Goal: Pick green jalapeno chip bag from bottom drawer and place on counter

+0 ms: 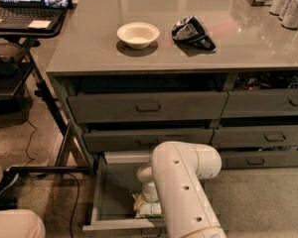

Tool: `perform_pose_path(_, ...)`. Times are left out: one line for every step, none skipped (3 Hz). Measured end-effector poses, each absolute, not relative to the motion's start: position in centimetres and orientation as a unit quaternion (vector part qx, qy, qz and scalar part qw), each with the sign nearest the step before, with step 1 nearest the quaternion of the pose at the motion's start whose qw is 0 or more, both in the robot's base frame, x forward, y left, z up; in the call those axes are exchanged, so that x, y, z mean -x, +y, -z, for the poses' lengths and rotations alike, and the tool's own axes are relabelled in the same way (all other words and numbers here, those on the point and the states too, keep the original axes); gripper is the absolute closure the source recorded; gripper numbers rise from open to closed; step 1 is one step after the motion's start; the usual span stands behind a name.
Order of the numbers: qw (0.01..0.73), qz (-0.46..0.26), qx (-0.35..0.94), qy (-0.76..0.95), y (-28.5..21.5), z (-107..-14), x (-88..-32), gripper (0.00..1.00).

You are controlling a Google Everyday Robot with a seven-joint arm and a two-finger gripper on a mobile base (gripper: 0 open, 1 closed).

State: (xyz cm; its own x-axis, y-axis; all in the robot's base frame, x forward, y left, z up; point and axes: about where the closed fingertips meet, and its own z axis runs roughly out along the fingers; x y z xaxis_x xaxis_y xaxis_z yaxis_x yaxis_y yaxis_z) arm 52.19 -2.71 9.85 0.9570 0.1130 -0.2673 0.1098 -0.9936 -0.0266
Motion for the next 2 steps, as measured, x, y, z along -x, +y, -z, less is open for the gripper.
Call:
perform_pose_path(0.005,-0.135,0.989,-0.055,-2.73,-10.27,-52.21,0.44)
perform_pose_path(0.005,-0.135,0.989,-0.055,-2.73,-10.86,-52.21,0.68)
